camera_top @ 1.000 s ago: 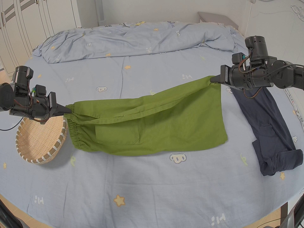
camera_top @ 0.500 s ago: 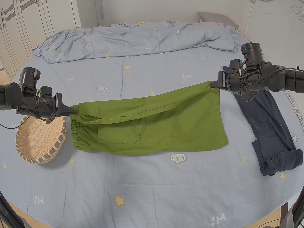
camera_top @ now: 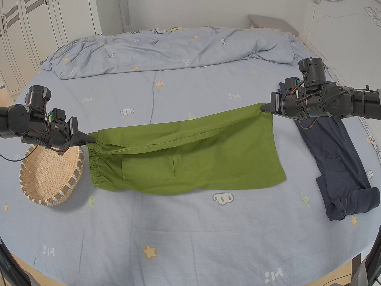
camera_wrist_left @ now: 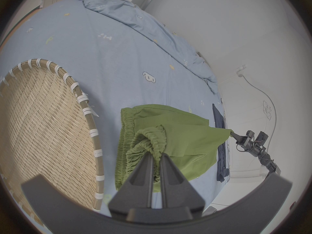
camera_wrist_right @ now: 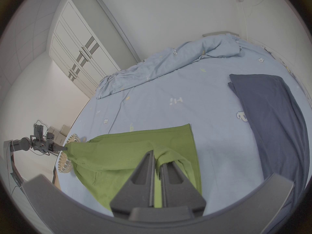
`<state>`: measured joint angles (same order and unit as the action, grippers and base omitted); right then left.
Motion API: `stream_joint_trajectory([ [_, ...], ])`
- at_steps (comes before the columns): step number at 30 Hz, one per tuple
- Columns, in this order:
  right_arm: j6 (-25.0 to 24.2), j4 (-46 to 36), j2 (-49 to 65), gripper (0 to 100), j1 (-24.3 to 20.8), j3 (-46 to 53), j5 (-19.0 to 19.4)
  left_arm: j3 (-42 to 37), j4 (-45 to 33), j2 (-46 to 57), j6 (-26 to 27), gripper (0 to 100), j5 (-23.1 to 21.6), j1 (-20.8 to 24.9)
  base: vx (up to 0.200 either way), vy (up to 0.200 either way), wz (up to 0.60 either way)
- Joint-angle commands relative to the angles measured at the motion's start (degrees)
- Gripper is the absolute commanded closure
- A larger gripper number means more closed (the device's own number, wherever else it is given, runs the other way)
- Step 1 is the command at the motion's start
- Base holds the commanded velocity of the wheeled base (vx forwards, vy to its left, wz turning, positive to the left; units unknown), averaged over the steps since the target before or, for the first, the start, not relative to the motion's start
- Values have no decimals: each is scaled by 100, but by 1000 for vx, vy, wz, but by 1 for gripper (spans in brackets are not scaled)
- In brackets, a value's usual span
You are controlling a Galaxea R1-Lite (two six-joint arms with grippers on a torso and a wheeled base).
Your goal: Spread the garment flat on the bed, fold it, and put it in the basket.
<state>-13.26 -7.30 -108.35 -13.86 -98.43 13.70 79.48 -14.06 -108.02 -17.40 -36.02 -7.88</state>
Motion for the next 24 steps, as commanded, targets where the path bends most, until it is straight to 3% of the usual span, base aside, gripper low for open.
stream_joint_trajectory([
  [1, -1, 53, -46, 100, -11, -10, 1, 6, -1, -8, -1, 100, -1, -12, 0, 0, 0],
  [24, 43, 326, -380, 100, -29, -98, 18, 322, 8, -351, -1, 100, 8, 49, 0, 0, 0],
])
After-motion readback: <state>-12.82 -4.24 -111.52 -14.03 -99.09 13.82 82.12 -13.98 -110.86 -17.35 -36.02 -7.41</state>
